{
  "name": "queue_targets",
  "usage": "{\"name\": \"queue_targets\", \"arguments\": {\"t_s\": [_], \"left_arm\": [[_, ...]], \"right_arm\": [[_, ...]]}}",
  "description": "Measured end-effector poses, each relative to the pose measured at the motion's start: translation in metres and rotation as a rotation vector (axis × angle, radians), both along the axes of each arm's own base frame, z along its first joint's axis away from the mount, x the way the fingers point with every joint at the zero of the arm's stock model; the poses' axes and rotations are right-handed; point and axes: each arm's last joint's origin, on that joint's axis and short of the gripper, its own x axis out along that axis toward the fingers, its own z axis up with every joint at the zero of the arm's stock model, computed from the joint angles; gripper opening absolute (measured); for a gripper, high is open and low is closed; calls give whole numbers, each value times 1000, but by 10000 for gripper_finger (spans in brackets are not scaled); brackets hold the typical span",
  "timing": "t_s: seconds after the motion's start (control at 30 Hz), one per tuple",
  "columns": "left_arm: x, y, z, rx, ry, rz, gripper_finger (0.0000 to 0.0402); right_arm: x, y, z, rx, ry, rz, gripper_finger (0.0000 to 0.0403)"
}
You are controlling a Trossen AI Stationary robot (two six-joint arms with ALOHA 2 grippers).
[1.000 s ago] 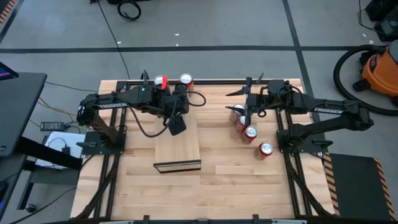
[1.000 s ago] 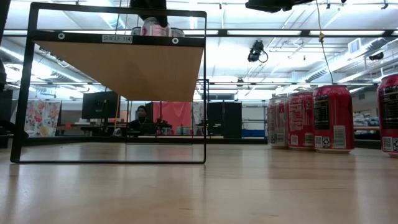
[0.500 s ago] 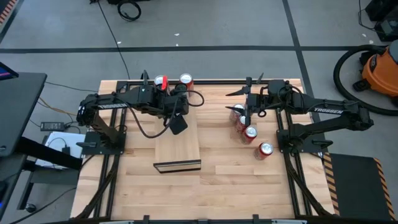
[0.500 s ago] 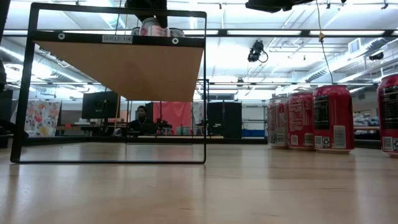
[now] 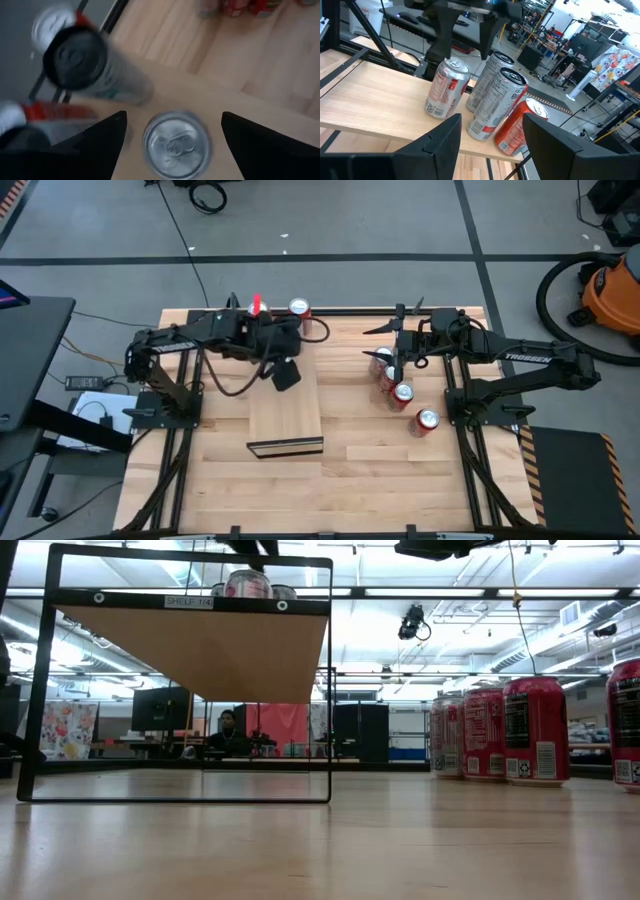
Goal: Place canned beverage on shelf
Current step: Put the top red and silver soda can on the shelf
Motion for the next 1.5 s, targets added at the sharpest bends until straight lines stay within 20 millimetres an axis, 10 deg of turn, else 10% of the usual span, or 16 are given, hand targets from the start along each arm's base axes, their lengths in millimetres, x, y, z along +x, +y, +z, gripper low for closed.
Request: {"name": "queue_targets", "arguments": {"t_s": [0.23, 1.5], "left_arm": [[11, -28, -6, 85, 6, -278, 337], [22, -20, -43, 174, 321, -337, 181]], "right_arm": [[0, 0, 0, 0, 0, 0, 221], [2, -1, -2, 4, 7, -1, 221]]}}
